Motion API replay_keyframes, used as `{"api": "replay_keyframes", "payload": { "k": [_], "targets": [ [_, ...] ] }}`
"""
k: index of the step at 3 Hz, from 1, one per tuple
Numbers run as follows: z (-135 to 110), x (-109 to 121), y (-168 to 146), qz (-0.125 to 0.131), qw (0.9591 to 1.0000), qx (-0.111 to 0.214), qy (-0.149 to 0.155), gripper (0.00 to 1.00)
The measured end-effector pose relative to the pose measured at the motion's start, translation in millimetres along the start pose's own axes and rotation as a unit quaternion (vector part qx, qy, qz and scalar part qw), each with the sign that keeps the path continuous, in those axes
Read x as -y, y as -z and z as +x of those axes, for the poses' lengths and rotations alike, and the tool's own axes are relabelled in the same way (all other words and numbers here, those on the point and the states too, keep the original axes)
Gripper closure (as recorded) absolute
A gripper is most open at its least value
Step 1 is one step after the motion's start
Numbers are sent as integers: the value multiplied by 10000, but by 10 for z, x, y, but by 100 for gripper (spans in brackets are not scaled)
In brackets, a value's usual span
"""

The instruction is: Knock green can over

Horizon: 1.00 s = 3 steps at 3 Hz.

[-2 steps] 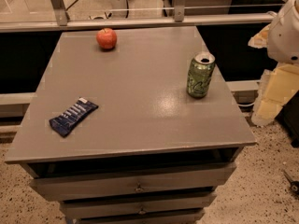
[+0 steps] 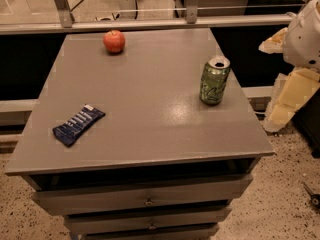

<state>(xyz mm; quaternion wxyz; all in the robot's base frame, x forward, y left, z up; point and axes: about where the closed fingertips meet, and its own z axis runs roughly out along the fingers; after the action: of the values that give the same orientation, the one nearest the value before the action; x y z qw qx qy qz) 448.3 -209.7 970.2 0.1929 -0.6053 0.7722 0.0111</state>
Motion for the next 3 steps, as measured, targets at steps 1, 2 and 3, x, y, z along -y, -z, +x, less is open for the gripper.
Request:
{"api": "replay_keyframes", "payload": {
  "k": [1,2,3],
  "targets": [
    [-131,74,-364,-129,9977,663,93,0],
    [-247,264,-678,124,9929,1173,140,0],
    [-349,454,-917,414,9868,1553,200,0]
  ]
}}
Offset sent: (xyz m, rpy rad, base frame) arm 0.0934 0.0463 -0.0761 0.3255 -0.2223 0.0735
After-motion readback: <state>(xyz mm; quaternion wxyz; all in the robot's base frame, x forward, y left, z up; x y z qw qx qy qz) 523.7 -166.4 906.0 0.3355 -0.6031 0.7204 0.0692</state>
